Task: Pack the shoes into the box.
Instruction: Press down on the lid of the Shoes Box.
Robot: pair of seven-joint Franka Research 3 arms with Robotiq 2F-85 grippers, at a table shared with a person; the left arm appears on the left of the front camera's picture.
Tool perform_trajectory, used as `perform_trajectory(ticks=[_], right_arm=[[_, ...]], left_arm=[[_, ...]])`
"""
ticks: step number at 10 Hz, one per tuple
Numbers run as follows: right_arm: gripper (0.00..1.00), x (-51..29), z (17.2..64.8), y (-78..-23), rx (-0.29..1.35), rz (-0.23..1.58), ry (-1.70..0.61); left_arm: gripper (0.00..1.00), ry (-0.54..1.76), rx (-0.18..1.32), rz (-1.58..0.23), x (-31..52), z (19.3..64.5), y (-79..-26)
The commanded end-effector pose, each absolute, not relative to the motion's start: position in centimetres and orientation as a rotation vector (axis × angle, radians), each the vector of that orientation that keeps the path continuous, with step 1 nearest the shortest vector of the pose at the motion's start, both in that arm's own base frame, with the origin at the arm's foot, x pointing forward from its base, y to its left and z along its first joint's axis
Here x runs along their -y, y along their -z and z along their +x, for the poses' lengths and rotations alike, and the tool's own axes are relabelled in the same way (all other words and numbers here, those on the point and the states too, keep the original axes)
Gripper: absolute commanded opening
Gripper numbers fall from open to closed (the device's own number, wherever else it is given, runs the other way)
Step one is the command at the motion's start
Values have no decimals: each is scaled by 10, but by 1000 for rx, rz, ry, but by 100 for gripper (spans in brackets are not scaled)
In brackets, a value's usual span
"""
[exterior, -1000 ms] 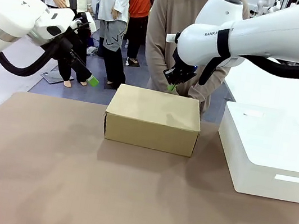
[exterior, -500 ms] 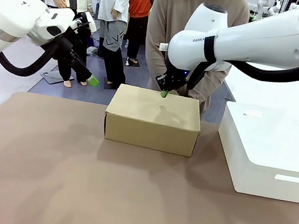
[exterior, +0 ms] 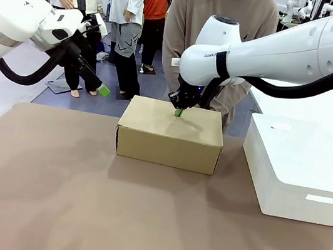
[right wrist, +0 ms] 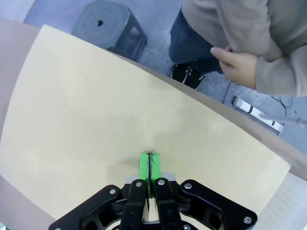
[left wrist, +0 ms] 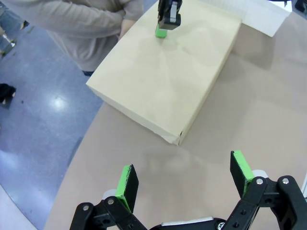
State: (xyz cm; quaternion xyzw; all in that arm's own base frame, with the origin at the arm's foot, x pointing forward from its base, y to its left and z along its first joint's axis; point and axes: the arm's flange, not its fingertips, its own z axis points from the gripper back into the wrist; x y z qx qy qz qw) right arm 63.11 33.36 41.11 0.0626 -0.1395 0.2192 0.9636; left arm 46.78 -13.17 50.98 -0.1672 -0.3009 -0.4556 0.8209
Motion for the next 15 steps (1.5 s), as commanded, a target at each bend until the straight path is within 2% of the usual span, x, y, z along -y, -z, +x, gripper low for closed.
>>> perform_trajectory(ticks=[1, 6, 13, 14, 15], right_arm=[[0, -343, 637, -396, 233, 85, -429], [0, -312, 597, -483, 331, 153, -493], [0, -283, 537, -502, 352, 166, -575], [0, -298, 558, -499, 315, 125, -537], [0, -298, 558, -499, 315, 125, -537]], left_arm=[[100, 973, 648, -347, 130, 468, -510], [100, 973, 648, -347, 130, 468, -510], [100, 973, 648, -347, 130, 468, -510], [100, 973, 648, -347, 130, 468, -510], [100, 973, 648, -347, 130, 468, -510]])
